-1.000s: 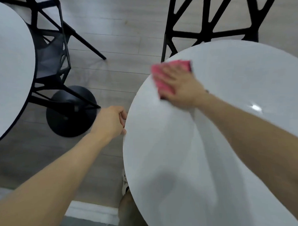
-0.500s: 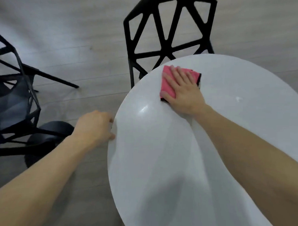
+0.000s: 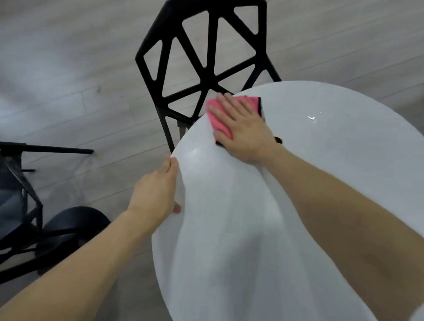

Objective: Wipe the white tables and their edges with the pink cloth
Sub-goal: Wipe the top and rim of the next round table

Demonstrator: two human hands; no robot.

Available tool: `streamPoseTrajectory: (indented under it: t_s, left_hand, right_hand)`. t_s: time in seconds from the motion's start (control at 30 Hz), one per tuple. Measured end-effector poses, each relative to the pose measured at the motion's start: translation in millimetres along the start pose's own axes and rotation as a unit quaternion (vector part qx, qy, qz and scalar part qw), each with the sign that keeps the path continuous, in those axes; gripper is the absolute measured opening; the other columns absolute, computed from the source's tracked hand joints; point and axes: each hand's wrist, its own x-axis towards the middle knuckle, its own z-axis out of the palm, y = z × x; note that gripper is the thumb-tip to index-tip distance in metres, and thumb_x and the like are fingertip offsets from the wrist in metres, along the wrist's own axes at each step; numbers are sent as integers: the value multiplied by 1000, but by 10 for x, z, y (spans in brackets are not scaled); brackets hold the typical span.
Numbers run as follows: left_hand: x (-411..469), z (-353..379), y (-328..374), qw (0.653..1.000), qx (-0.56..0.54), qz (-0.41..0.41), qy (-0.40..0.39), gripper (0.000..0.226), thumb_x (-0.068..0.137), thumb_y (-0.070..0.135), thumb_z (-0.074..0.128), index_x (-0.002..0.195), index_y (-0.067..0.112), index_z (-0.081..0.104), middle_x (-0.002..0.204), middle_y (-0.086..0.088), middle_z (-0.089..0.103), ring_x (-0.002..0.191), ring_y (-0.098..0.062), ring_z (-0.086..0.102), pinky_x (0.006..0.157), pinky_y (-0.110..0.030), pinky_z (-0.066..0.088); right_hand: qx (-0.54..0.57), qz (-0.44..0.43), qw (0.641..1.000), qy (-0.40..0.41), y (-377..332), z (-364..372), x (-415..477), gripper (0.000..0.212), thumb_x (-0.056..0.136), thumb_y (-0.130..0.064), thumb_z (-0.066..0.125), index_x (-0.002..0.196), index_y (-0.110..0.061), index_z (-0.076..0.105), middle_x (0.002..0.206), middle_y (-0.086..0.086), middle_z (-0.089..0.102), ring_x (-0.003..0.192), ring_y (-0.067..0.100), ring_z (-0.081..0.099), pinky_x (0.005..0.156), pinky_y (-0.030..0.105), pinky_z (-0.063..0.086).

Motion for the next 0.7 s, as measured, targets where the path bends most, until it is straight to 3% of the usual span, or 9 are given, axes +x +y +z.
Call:
streamPoseTrajectory:
  t_s: [0.1, 0.2, 0.27, 0.33, 0.4, 0.43, 0.5, 0.6, 0.7]
  left_hand:
    - [13, -13, 35, 1000, 1, 0, 4, 122, 73, 33, 100, 161, 10, 19, 179, -4, 14, 103, -38, 71, 81, -45, 58]
    - [26, -9, 35, 1000, 14, -8, 3, 124, 73, 31, 99, 163, 9, 17, 181, -6, 8, 105, -38, 71, 76, -42, 54]
    - [38, 15, 35, 1000, 14, -6, 3, 122, 74, 30, 99, 162, 8, 17, 181, -7, 7, 106, -39, 70, 73, -41, 50]
    - [24, 29, 24, 1000, 11, -6, 9, 126, 72, 29, 100, 164, 8, 16, 181, -8, 8, 109, -40, 70, 76, -42, 53]
    - [19, 19, 9, 1000, 7, -2, 13, 131, 72, 30, 101, 167, 10, 14, 181, -7, 8, 114, -40, 70, 85, -45, 58]
    - [15, 16, 5, 1000, 3, 0, 11, 129, 72, 30, 101, 166, 11, 15, 181, -6, 7, 113, -40, 70, 85, -45, 58]
    - [18, 15, 10, 1000, 1, 1, 6, 125, 72, 31, 100, 164, 12, 17, 181, -4, 7, 108, -39, 70, 81, -43, 57]
    - [24, 26, -18, 1000, -9, 13, 2, 123, 74, 32, 98, 165, 15, 17, 182, -1, 6, 109, -38, 70, 80, -40, 54]
    - [-9, 32, -151, 998, -34, 39, 20, 123, 75, 43, 96, 167, 23, 17, 181, 7, 8, 122, -33, 66, 87, -40, 52]
  right_hand:
    - [0, 223, 975, 12, 820, -187, -217, 74, 109, -61, 25, 174, -29, 10, 182, 4, 5, 168, 21, 1, 135, 50, 3]
    - [-6, 304, 952, 44, 415, -97, -27, 77, 107, -55, 25, 173, -18, 15, 180, 16, 10, 167, 32, 7, 134, 56, 7]
    - [3, 218, 975, 41, -276, 16, 129, 74, 107, -50, 24, 172, -14, 23, 179, 16, 14, 166, 34, 12, 134, 56, 4]
    - [10, 21, 1000, 2, -867, 117, 164, 67, 109, -47, 27, 169, -17, 34, 177, 12, 27, 166, 31, 18, 134, 52, 1]
    - [-6, -115, 993, -31, -902, 103, 129, 64, 112, -50, 32, 169, -22, 34, 177, 7, 27, 166, 27, 16, 135, 50, 1]
    - [-4, -137, 990, -24, -705, 108, 141, 64, 112, -49, 34, 170, -23, 31, 178, 6, 25, 166, 26, 16, 135, 49, 1]
    - [9, -61, 998, 12, -163, 60, 178, 66, 111, -47, 34, 171, -22, 27, 178, 8, 24, 166, 27, 17, 135, 50, 3]
    - [2, 155, 988, 16, 530, -83, 139, 70, 109, -52, 22, 173, -24, 16, 181, 9, 13, 167, 26, 9, 135, 50, 1]
    - [-10, 213, 977, 23, 519, -70, 161, 72, 110, -53, 18, 174, -22, 11, 181, 10, 5, 168, 26, 3, 135, 52, 0]
